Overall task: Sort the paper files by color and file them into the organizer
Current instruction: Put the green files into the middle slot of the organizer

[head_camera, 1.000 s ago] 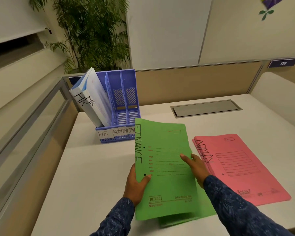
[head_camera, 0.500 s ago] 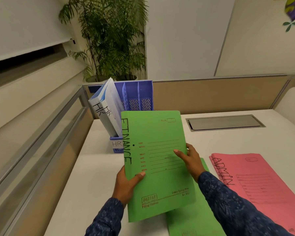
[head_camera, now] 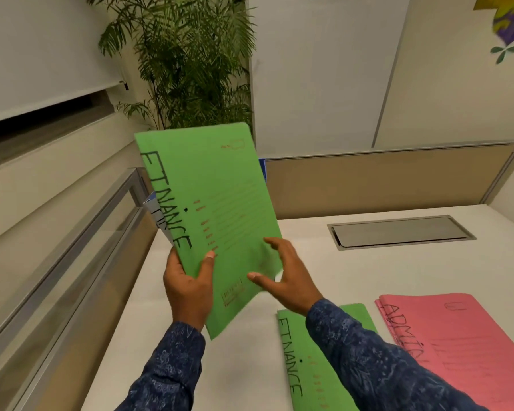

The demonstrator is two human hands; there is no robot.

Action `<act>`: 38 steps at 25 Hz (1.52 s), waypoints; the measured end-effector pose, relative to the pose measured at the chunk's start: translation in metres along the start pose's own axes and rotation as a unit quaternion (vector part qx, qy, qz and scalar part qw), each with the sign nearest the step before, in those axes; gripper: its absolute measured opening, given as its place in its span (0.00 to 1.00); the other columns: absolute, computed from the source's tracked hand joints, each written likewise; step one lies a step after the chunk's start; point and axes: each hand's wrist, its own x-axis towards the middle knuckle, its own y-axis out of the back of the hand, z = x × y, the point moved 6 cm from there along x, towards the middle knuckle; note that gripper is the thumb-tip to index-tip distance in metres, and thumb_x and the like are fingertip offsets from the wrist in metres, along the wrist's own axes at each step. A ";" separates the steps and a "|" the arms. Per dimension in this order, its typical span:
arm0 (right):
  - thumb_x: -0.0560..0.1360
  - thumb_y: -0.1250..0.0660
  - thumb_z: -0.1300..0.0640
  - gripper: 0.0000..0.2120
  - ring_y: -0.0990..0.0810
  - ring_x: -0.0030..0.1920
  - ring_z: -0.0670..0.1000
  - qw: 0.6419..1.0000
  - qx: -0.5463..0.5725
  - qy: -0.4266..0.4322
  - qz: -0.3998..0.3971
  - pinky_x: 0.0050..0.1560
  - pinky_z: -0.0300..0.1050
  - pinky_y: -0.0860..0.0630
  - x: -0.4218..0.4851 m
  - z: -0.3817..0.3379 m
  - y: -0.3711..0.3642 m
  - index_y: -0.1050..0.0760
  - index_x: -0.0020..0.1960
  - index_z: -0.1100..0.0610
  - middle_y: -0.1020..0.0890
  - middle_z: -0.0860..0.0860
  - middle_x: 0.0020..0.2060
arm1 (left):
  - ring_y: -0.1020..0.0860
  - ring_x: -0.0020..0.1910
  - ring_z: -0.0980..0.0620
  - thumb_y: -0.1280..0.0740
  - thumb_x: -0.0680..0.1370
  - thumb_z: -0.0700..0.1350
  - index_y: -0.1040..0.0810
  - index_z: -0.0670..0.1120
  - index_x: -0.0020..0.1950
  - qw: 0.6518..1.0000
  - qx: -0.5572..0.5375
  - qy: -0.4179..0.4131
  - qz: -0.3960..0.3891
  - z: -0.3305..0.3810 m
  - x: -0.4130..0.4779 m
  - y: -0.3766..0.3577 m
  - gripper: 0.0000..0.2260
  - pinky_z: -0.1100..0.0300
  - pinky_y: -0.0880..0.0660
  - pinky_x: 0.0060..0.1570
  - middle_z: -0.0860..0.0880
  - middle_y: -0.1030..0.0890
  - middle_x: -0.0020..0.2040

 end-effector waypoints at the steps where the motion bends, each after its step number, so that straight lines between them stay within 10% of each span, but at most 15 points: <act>1: 0.68 0.28 0.35 0.39 0.33 0.66 0.40 0.999 0.003 -0.001 -0.042 0.68 0.39 0.34 0.000 0.000 -0.013 0.39 0.72 0.47 0.33 0.41 0.67 | 0.17 0.52 0.50 0.29 0.75 0.37 0.22 0.45 0.60 0.999 0.016 -0.019 0.028 0.001 0.006 -0.005 0.15 0.55 0.19 0.50 0.50 0.16 0.54; 9: 0.63 0.22 0.41 0.53 0.50 0.78 0.43 0.990 -0.007 -0.005 -0.140 0.74 0.41 0.44 0.030 0.022 -0.058 0.49 0.78 0.47 0.50 0.45 0.79 | 0.22 0.53 0.68 0.33 0.76 0.33 0.30 0.40 0.65 0.992 0.003 -0.085 0.098 -0.009 0.033 -0.060 0.18 0.72 0.24 0.51 0.48 0.22 0.57; 22: 0.69 0.23 0.50 0.46 0.38 0.75 0.50 0.987 -0.066 -0.016 -0.143 0.73 0.52 0.35 0.101 0.095 -0.060 0.47 0.77 0.44 0.42 0.49 0.78 | 0.23 0.51 0.70 0.35 0.76 0.30 0.33 0.39 0.64 0.994 0.034 -0.093 0.034 -0.058 0.081 -0.109 0.18 0.75 0.27 0.48 0.58 0.25 0.54; 38: 0.72 0.27 0.46 0.40 0.30 0.70 0.50 0.989 -0.083 -0.010 -0.119 0.68 0.51 0.29 0.105 0.120 -0.063 0.44 0.78 0.49 0.33 0.50 0.74 | 0.21 0.57 0.49 0.30 0.74 0.37 0.33 0.42 0.65 0.995 0.076 -0.060 -0.008 -0.091 0.087 -0.119 0.22 0.60 0.20 0.52 0.43 0.23 0.59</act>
